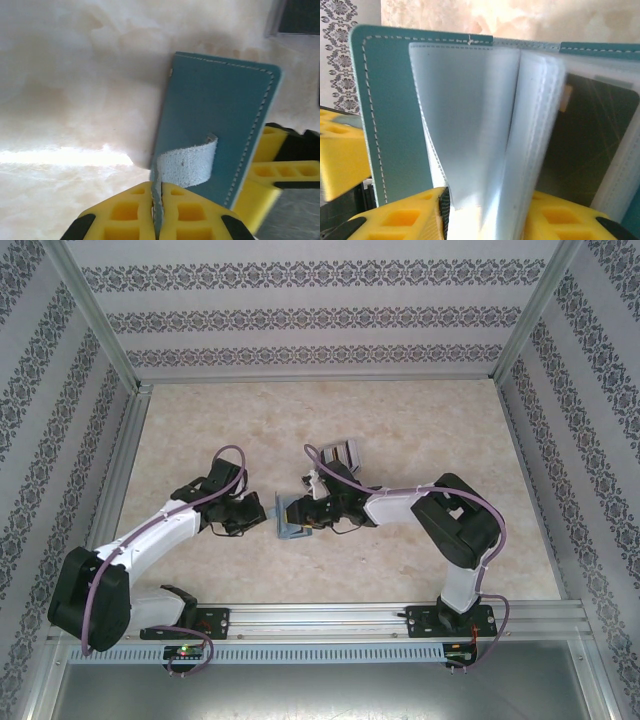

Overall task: Put the credit cards into the card holder
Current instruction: Flip over the card slot in the card holder.

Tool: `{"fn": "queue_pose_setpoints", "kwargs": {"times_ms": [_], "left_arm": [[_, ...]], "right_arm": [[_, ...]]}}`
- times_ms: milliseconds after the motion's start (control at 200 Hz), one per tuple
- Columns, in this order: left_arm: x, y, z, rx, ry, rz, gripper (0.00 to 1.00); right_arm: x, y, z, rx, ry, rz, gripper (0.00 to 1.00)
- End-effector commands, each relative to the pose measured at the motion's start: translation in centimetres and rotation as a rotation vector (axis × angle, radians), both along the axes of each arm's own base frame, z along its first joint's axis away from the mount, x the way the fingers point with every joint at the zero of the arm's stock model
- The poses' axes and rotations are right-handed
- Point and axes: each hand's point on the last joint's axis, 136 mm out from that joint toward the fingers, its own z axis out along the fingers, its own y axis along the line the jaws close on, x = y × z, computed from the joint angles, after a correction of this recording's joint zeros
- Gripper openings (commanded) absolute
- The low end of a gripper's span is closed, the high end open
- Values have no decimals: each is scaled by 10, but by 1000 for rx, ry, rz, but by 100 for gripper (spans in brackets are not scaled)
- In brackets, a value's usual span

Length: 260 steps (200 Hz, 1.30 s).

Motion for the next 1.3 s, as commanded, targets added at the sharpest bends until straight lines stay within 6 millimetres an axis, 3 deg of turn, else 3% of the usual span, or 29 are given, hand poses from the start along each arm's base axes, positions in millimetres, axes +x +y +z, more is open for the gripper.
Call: {"fn": "queue_pose_setpoints", "kwargs": {"times_ms": [0, 275, 615, 739, 889, 1179, 1294], "left_arm": [[2, 3, -2, -14, -16, 14, 0], [3, 3, -7, -30, -12, 15, 0], [-2, 8, -20, -20, 8, 23, 0], [-4, 12, -24, -10, 16, 28, 0], [-8, 17, -23, 2, 14, 35, 0], [-10, 24, -30, 15, 27, 43, 0], [-12, 25, -33, 17, 32, 46, 0]], "right_arm": [[4, 7, 10, 5, -28, 20, 42], [3, 11, 26, 6, -51, 32, 55], [2, 17, 45, 41, -80, 50, 53], [5, 19, 35, 17, -72, 52, 52], [9, 7, 19, -41, -64, 28, 50], [13, -11, 14, -110, -95, 15, 43], [16, -25, 10, -231, -157, 6, 49]]}}
